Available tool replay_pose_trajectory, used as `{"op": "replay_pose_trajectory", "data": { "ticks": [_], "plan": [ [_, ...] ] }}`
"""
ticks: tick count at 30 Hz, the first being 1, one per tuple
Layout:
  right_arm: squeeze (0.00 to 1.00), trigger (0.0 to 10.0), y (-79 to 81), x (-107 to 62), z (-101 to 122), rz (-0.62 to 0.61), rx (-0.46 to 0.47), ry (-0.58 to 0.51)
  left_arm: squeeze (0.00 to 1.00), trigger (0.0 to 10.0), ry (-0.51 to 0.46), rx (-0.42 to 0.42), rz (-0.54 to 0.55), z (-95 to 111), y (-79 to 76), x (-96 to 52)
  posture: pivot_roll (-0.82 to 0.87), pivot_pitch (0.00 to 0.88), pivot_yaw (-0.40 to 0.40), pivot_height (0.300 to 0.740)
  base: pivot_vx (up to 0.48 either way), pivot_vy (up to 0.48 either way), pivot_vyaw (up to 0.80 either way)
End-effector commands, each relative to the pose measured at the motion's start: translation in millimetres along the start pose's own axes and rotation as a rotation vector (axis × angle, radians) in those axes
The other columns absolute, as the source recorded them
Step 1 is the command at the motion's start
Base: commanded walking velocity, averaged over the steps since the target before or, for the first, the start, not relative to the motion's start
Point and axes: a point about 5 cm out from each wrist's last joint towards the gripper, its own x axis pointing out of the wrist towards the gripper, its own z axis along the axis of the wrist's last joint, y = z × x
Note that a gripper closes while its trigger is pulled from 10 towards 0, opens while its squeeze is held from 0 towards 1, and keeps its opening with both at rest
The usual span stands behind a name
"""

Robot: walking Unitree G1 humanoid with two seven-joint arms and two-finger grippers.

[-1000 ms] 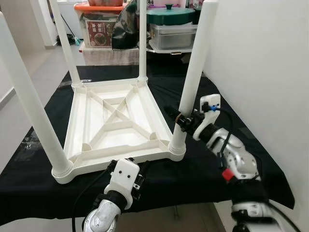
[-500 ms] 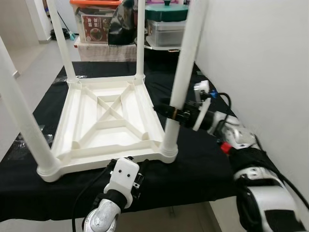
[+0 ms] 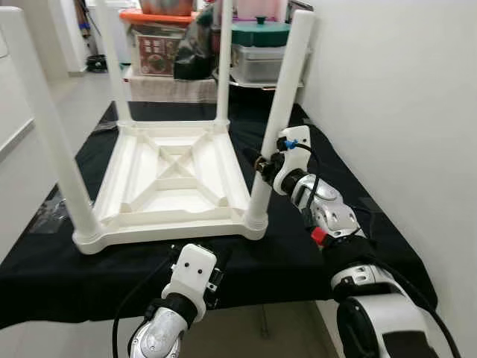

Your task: Building children table

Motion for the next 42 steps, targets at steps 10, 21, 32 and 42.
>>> {"op": "replay_pose_trajectory", "data": {
  "ticks": [10, 21, 32, 42],
  "plan": [
    [0.00, 10.0, 27.5, -23.4, -7, -0.286, 0.056, -0.001, 0.00, 10.0, 0.008, 0.005, -0.004, -1, -1.4, 0.3, 0.06, 0.040, -0.080, 0.740, 0.000, 0.000, 0.00],
    [0.00, 10.0, 8.8, -6.1, -6, 0.133, 0.079, -0.013, 0.00, 10.0, 0.008, -0.002, -0.002, -1, -3.3, 0.1, 0.06, 0.037, -0.084, 0.740, 0.000, 0.000, 0.00],
    [0.00, 10.0, -9.1, -14.6, 13, 0.883, 0.185, -0.006, 0.00, 10.0, 0.007, -0.004, 0.001, 0, -4.3, -1.4, 0.08, 0.031, -0.096, 0.740, 0.000, 0.000, 0.00],
    [0.00, 0.0, 11.8, -0.4, 14, 0.974, 0.049, 0.087, 0.00, 10.0, 0.011, -0.001, 0.006, -1, -4.3, -2.4, 0.10, 0.024, -0.102, 0.740, 0.000, 0.000, 0.00]
  ]
}}
